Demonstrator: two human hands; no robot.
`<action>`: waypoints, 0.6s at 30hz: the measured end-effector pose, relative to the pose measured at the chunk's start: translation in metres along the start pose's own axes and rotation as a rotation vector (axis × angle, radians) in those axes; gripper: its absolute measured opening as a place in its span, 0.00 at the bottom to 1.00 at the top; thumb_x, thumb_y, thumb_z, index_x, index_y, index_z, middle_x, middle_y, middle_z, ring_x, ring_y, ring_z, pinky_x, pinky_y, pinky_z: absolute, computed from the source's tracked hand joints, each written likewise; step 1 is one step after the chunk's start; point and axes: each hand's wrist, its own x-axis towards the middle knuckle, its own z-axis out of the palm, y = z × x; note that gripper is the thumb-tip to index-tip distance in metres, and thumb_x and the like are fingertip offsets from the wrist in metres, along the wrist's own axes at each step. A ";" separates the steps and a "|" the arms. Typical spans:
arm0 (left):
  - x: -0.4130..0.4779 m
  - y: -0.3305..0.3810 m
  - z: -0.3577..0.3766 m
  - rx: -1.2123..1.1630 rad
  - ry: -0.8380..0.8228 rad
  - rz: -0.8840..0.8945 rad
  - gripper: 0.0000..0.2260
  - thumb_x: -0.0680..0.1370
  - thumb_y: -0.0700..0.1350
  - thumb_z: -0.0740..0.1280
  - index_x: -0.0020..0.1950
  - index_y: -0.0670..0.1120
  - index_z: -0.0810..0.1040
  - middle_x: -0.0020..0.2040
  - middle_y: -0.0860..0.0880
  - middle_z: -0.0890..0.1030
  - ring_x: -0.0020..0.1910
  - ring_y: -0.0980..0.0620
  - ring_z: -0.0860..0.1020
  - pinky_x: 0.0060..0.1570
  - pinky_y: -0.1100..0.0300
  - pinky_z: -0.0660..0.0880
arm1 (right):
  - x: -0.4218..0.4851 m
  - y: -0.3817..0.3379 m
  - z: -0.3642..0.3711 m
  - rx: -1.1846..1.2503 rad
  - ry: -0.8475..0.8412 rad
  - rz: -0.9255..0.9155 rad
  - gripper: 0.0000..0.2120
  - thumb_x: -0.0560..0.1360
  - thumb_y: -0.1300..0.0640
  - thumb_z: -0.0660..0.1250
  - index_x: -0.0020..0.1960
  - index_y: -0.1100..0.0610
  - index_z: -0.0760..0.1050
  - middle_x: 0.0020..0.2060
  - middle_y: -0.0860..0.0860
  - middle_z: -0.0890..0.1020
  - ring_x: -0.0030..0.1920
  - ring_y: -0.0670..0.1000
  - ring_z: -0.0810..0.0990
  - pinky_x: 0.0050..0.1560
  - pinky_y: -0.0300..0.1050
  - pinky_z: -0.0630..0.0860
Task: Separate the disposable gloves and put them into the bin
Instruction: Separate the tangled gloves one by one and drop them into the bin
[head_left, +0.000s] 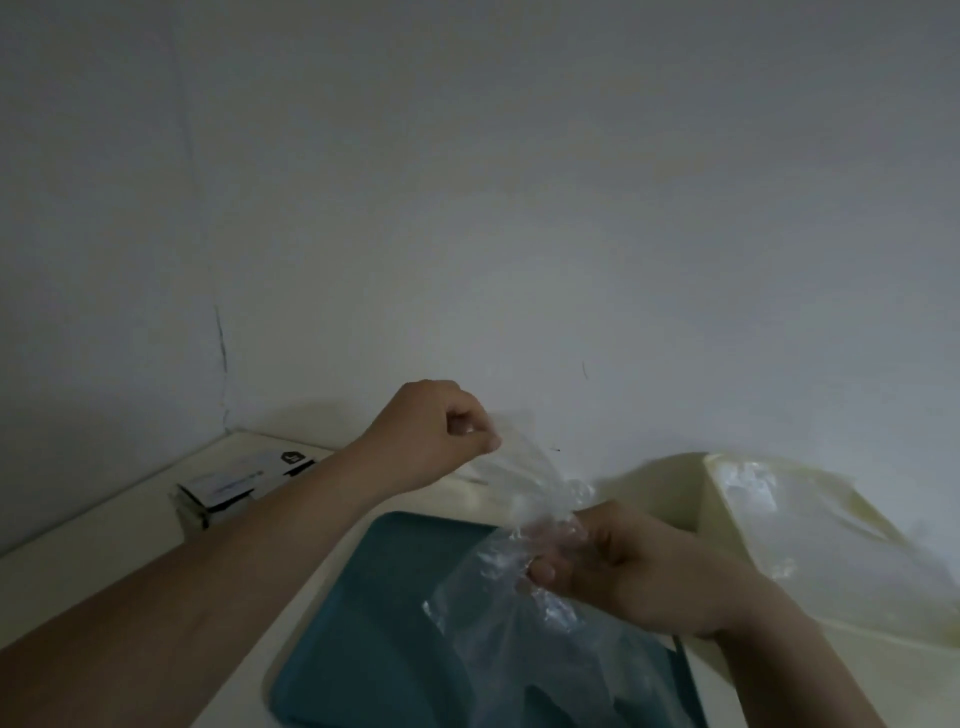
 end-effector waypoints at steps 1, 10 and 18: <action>-0.002 0.001 -0.003 -0.009 -0.004 -0.015 0.07 0.76 0.50 0.78 0.39 0.54 0.84 0.33 0.56 0.77 0.32 0.61 0.74 0.37 0.67 0.70 | 0.000 -0.003 0.002 0.007 0.025 0.003 0.08 0.82 0.42 0.66 0.54 0.40 0.84 0.50 0.43 0.87 0.53 0.47 0.85 0.61 0.56 0.80; -0.028 0.002 -0.007 -0.470 -0.077 -0.272 0.05 0.80 0.50 0.73 0.49 0.52 0.88 0.44 0.61 0.87 0.43 0.66 0.82 0.47 0.66 0.74 | -0.027 0.001 0.021 0.359 0.325 0.065 0.16 0.80 0.45 0.66 0.61 0.53 0.84 0.55 0.48 0.87 0.58 0.50 0.85 0.63 0.50 0.80; -0.042 0.001 0.017 -0.592 -0.051 -0.354 0.07 0.79 0.42 0.74 0.43 0.52 0.89 0.44 0.55 0.88 0.49 0.52 0.84 0.58 0.55 0.76 | -0.021 -0.015 0.024 0.984 0.277 -0.049 0.12 0.81 0.54 0.67 0.52 0.63 0.83 0.49 0.62 0.84 0.48 0.59 0.83 0.53 0.54 0.80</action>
